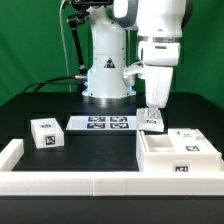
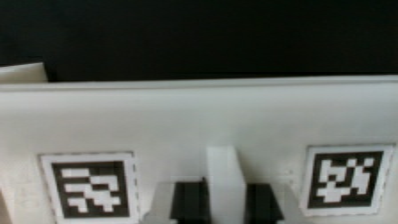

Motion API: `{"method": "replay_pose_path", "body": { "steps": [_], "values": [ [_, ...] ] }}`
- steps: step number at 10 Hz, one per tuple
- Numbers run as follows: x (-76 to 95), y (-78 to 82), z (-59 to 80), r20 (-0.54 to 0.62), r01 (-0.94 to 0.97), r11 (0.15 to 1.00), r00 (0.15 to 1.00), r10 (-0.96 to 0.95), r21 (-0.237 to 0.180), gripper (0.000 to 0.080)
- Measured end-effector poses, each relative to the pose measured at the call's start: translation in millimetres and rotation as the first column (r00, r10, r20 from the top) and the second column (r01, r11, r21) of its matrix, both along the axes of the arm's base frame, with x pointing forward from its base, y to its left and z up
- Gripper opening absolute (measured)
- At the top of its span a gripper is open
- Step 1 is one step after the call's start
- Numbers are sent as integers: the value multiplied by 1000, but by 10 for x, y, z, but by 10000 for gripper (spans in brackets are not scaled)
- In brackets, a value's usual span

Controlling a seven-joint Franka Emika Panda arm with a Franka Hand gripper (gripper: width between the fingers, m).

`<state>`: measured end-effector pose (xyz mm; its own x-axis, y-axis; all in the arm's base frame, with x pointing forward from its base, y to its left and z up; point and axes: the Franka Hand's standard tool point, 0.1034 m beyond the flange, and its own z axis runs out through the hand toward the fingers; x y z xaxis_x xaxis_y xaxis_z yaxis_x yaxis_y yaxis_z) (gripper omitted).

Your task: Assemble cabinet

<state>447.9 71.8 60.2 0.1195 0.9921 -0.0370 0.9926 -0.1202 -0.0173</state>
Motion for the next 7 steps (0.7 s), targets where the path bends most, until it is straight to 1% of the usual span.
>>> {"method": "replay_pose_path", "body": {
  "steps": [3, 4, 6, 7],
  "values": [
    [-3, 7, -4, 5, 1, 1000, 1000, -1, 2, 69],
    [8, 38, -3, 29, 1, 1000, 1000, -2, 15, 70],
    [36, 29, 8, 37, 0, 1000, 999, -1, 17, 70],
    [49, 48, 13, 52, 0, 1000, 999, -1, 25, 70]
  ]
}}
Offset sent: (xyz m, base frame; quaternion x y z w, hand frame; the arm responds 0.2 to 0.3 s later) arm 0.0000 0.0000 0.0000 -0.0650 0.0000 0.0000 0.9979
